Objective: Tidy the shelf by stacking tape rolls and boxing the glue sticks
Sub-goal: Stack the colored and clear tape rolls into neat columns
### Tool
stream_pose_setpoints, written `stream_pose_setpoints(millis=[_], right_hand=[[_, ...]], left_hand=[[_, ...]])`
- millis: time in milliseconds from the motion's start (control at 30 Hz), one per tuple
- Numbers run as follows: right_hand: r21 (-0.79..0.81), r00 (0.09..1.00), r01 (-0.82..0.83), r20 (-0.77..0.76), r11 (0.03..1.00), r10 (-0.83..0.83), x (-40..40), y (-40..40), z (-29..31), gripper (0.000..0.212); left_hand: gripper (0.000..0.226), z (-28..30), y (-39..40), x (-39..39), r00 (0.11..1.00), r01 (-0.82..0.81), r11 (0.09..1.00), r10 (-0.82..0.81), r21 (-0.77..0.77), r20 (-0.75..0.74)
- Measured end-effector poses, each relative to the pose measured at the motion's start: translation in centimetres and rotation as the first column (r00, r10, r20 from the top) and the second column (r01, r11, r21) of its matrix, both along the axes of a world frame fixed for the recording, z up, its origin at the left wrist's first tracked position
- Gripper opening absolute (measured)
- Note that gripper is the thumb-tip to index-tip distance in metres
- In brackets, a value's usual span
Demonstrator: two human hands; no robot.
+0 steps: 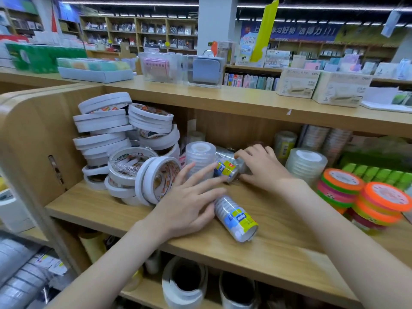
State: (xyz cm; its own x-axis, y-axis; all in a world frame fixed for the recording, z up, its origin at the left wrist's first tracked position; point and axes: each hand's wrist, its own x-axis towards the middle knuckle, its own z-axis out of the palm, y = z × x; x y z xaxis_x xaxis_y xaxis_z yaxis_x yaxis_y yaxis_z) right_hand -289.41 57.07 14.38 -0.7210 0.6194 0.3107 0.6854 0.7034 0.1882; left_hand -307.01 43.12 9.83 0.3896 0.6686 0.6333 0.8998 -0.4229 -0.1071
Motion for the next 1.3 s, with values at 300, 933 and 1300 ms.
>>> stream_pose_setpoints(millis=[300, 933, 1300], right_hand=[[-0.125, 0.946, -0.118, -0.314, 0.985, 0.074, 1.4, -1.7, 1.1, 0.036], [-0.109, 0.955, 0.108, -0.263, 0.988, -0.133, 0.6, -1.4, -2.0, 0.048], [-0.513, 0.756, -0.075, -0.589, 0.855, -0.287, 2.2, -2.4, -2.4, 0.063]], left_hand=[[0.04, -0.2, -0.1, -0.1, 0.993, -0.114, 0.993, 0.114, 0.01, -0.008], [0.041, 0.3, -0.5, 0.0, 0.904, -0.264, 0.961, 0.215, 0.086, 0.368], [0.033, 0.2, -0.2, 0.0, 0.962, -0.206, 0.972, 0.18, 0.117, 0.203]])
